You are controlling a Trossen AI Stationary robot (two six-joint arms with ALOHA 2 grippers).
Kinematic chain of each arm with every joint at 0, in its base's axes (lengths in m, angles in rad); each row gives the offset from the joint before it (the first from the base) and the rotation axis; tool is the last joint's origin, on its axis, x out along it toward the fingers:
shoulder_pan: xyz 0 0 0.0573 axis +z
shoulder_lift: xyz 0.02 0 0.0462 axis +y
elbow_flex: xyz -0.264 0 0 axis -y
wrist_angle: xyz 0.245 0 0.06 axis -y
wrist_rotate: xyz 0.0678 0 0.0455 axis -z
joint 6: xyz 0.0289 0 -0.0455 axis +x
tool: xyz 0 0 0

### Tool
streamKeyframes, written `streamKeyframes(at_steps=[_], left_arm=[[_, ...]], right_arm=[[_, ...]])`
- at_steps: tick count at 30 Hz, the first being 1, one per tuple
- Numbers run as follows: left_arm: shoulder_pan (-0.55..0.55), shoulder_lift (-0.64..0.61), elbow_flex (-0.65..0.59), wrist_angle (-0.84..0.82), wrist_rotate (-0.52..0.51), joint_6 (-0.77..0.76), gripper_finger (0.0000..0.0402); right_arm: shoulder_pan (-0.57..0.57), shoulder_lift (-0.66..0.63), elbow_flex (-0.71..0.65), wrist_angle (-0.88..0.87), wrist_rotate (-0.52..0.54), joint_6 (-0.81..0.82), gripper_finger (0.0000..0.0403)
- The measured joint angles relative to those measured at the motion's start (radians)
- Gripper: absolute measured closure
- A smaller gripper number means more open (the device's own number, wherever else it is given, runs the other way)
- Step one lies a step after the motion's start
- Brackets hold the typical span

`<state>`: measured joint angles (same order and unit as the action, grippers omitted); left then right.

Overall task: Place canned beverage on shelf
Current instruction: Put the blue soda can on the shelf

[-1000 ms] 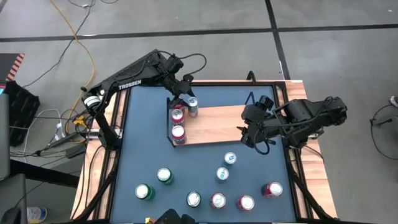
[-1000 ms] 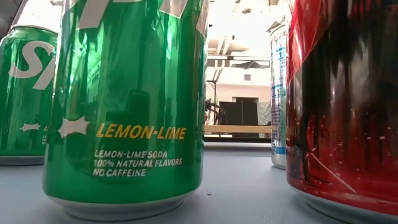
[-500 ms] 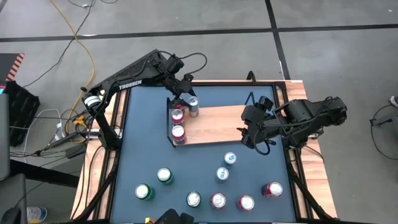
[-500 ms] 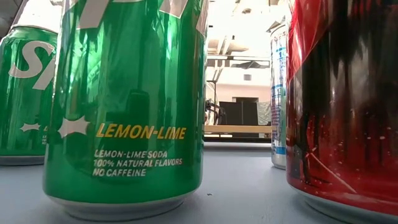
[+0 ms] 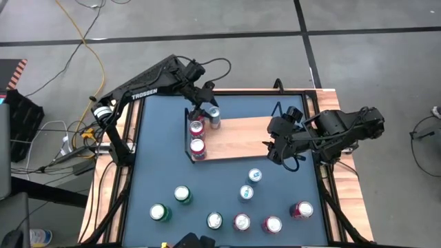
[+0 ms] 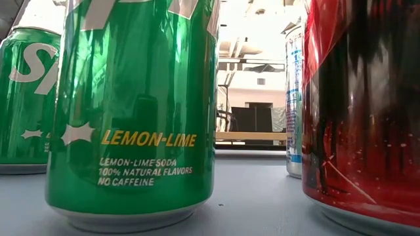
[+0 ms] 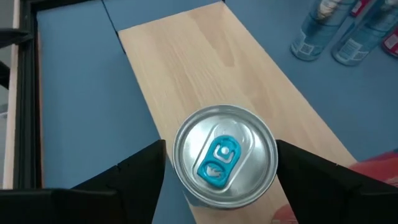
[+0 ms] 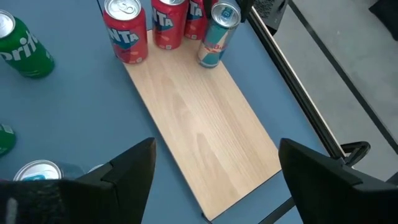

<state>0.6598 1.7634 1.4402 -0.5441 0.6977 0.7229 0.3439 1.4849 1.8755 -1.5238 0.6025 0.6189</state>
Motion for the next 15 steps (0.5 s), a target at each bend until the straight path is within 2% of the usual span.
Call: streamKeyframes(at_steps=[15], left_arm=[[0.000,-0.002,0.031,-0.051,0.000,-0.032,0.0122]], right_arm=[[-0.005,0.000,0.000,0.008,0.002,0.000,0.0078]])
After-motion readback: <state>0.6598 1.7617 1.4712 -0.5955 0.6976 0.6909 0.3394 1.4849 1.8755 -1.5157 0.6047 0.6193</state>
